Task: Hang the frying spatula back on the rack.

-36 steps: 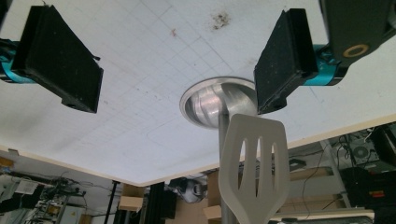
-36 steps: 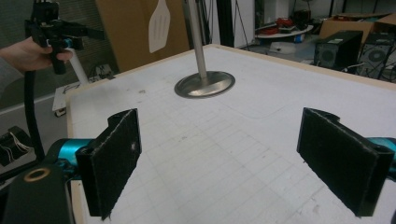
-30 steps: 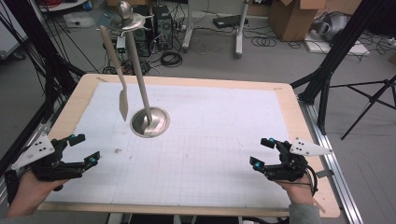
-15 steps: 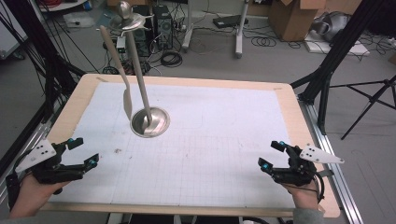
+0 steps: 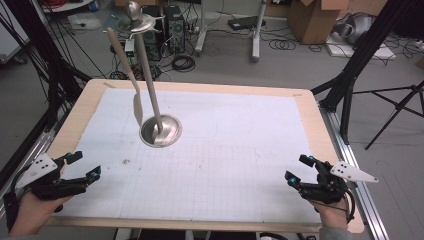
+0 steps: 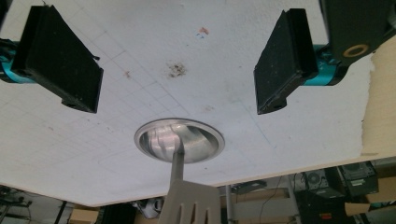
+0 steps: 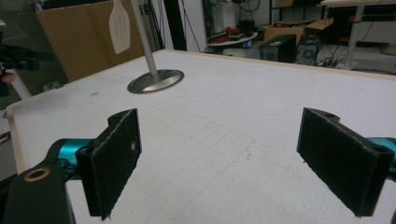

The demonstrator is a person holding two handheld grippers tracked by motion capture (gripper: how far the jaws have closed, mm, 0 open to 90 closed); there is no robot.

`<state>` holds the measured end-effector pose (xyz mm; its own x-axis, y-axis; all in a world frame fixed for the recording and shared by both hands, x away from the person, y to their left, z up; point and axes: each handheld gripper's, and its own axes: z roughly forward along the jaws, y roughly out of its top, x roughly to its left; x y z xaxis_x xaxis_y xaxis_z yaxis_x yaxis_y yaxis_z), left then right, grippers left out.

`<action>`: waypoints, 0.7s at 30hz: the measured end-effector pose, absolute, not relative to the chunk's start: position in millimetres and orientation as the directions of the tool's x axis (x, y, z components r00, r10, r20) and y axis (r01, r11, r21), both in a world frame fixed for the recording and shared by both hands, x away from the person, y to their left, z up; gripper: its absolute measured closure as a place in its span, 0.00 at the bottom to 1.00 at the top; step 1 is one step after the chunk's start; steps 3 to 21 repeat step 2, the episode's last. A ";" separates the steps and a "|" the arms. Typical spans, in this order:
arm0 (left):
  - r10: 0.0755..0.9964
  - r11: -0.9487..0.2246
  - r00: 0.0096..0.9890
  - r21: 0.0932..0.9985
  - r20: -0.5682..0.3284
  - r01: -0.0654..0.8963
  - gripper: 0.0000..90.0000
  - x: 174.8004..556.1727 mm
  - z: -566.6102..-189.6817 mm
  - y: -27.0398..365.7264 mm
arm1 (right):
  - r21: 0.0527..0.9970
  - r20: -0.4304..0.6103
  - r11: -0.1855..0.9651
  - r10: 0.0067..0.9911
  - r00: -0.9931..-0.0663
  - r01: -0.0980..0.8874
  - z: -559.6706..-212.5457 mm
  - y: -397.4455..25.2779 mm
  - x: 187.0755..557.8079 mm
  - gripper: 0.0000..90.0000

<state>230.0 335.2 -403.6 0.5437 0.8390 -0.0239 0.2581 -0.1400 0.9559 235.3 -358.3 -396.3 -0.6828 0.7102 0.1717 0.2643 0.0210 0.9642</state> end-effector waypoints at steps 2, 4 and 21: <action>0.838 -0.142 0.545 0.956 -0.023 0.258 0.18 230.5 -404.0 333.9 | 0.964 0.174 0.020 0.708 -0.684 0.267 -397.0 -357.0 236.5 0.14; 0.838 -0.142 0.545 0.956 -0.023 0.258 0.18 230.5 -404.0 333.9 | 0.964 0.174 0.020 0.708 -0.684 0.267 -397.0 -357.0 236.5 0.14; 0.838 -0.142 0.545 0.956 -0.023 0.258 0.18 230.5 -404.0 333.9 | 0.964 0.174 0.020 0.708 -0.684 0.267 -397.0 -357.0 236.5 0.14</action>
